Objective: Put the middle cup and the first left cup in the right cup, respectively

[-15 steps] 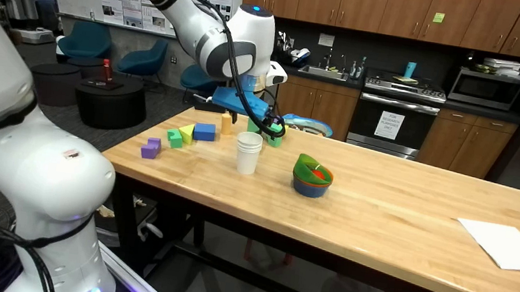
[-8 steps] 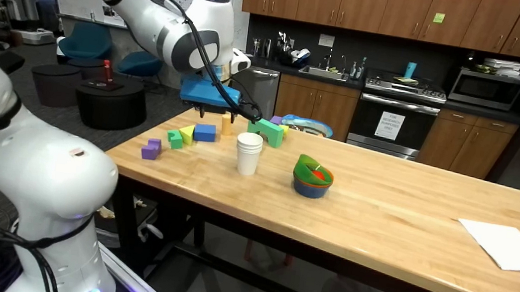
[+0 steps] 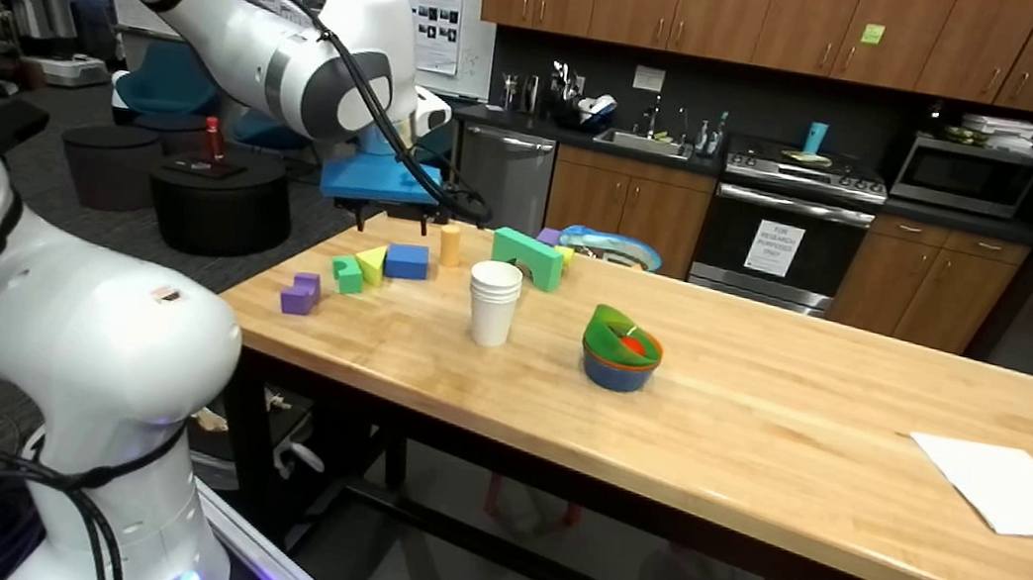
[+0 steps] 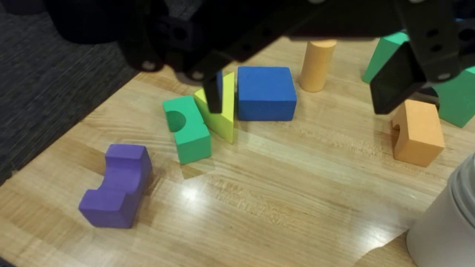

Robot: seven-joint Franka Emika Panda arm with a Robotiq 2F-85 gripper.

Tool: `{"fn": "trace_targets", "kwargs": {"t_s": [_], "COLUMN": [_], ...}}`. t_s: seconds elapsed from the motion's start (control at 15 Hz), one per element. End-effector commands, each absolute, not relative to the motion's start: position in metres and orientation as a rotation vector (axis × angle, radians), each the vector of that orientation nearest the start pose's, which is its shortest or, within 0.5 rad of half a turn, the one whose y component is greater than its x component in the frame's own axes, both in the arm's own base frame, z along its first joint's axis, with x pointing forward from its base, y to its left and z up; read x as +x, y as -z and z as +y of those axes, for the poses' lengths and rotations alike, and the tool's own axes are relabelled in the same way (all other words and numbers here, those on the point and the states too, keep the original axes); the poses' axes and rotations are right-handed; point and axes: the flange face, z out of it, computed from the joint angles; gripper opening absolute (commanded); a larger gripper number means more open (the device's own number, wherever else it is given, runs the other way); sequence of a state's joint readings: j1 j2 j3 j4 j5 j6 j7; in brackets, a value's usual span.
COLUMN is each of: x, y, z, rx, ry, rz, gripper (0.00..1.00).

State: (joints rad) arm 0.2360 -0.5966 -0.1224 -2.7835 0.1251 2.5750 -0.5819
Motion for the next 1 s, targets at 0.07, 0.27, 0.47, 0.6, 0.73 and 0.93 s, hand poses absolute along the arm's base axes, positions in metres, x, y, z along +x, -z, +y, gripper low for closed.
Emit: {"fn": "trace_targets", "kwargs": {"t_s": [0.07, 0.27, 0.47, 0.6, 0.73, 0.93], "x": [0.3721, 0.3716, 0.3714, 0.3714, 0.3714, 0.3714], "y": [-0.4226, -0.4253, -0.4262, -0.4263, -0.4263, -0.4263], "z": [0.0458, 0.0479, 0.0475, 0.0474, 0.0474, 0.0473], "rx": [-2.861, -2.850, -2.848, -2.848, -2.848, -2.848], "ry": [0.630, 0.641, 0.645, 0.645, 0.645, 0.645], "rz": [-0.935, -0.956, -0.958, -0.958, -0.958, -0.958], "gripper": [1.00, 1.00, 1.00, 1.00, 1.00, 1.00]}}
